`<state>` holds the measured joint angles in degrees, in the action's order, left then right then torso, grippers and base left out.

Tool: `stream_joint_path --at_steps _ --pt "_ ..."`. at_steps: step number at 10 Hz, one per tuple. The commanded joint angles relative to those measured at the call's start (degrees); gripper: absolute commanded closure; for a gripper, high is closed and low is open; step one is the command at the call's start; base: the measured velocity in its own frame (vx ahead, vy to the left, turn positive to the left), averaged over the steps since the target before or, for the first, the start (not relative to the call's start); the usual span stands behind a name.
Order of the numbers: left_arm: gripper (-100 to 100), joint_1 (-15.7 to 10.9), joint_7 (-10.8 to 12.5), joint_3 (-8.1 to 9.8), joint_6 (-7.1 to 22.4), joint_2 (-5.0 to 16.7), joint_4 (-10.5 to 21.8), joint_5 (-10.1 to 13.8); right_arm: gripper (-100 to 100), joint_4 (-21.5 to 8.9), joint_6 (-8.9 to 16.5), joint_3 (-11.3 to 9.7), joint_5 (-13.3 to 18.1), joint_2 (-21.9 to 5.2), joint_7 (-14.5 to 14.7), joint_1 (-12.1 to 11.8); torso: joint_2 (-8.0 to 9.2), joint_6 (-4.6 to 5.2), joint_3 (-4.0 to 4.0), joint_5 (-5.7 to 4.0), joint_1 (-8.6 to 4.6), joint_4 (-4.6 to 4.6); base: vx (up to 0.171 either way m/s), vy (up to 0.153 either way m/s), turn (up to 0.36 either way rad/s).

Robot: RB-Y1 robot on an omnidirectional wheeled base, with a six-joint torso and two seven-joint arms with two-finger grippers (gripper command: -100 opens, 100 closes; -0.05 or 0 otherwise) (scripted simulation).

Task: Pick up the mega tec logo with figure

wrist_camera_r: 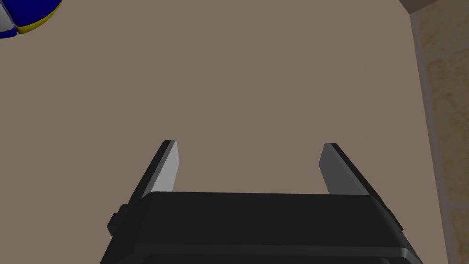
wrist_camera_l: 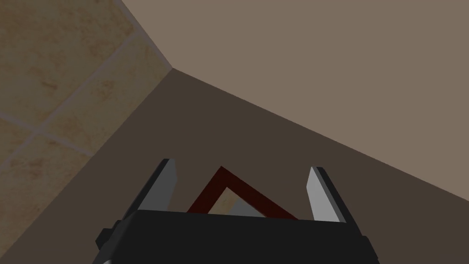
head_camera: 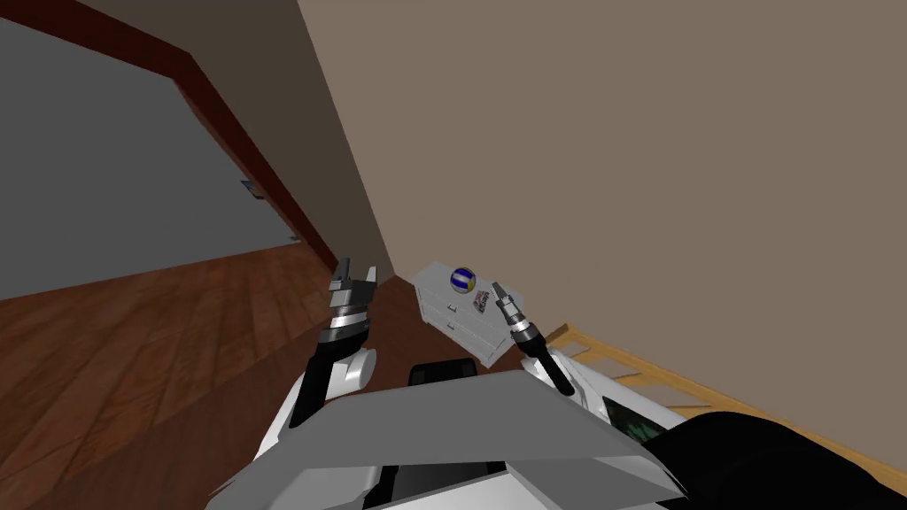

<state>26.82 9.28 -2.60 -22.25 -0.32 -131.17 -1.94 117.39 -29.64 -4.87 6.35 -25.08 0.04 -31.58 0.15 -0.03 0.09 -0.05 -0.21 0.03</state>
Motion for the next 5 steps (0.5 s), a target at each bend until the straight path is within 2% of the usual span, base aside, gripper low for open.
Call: stream_joint_path --at_steps 1,2,3,5 --pt "0 0.0 0.0 0.0 0.0 0.0 0.0 0.0 -100 -1.0 0.7 -0.3 0.9 -2.2 -0.2 0.0 0.0 0.0 0.0 0.0 0.0 0.0 -0.054 -0.036 0.106" --pt "0 0.0 0.0 0.01 0.0 0.0 0.0 0.0 -100 -3.2 1.0 -0.8 2.7 -4.3 -0.4 -0.5 -0.02 0.07 -0.01 0.0 0.0 0.0 -0.051 -0.026 0.211" --pt "0 0.0 0.0 0.0 0.0 0.0 0.0 0.0 -100 -3.2 1.0 -0.8 2.7 -4.7 -0.4 -0.5 -0.03 0.02 -0.01 0.01 0.04 0.0 -0.039 -0.017 0.129" --pt "0 0.0 0.0 0.0 0.0 0.0 0.0 0.0 -100 -6.7 1.6 -2.1 6.4 -8.9 -1.0 -1.3 -0.09 0.02 -0.05 0.02 0.09 -0.01 -0.047 -0.013 0.312"
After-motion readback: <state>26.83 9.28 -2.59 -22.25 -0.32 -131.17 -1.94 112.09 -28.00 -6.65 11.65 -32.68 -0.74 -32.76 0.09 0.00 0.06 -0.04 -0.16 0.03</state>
